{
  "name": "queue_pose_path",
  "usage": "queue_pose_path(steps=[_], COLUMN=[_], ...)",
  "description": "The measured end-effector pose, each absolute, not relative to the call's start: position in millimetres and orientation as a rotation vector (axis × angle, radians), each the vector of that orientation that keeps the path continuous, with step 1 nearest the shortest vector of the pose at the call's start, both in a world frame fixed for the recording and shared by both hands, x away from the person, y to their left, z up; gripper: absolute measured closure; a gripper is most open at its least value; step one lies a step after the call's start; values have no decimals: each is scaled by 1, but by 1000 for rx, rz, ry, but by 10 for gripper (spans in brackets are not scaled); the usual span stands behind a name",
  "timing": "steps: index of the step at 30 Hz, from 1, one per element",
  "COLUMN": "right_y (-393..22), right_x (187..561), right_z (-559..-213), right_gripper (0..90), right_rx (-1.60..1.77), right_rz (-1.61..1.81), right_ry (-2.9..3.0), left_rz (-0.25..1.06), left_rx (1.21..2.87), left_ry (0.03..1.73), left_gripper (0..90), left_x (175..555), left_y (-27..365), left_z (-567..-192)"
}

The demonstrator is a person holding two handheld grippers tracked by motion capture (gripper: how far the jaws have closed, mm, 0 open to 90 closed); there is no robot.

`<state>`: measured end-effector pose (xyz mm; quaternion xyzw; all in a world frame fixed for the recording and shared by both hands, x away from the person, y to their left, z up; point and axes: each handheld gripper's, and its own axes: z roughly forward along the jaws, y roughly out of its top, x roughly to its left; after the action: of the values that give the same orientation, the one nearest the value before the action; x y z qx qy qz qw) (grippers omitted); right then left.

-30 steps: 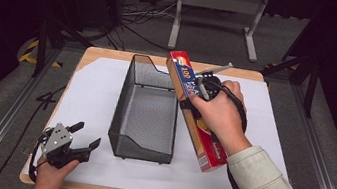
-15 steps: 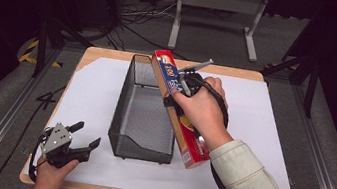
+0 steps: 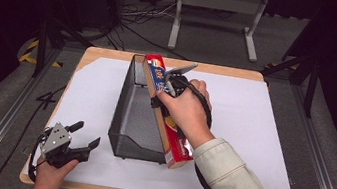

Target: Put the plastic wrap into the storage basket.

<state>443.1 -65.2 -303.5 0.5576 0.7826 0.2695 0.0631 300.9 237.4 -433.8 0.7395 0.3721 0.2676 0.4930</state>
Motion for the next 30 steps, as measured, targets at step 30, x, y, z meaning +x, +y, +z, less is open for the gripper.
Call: queue_pose_path(steps=[30], right_y=[-31], right_x=[458], right_z=[-335], right_gripper=[386], right_rx=[1652], right_rz=[626], right_ry=[2465], left_rz=[652], left_rx=[1785], left_ry=[903], left_gripper=[226], left_x=[299], left_y=[241], left_z=[-433])
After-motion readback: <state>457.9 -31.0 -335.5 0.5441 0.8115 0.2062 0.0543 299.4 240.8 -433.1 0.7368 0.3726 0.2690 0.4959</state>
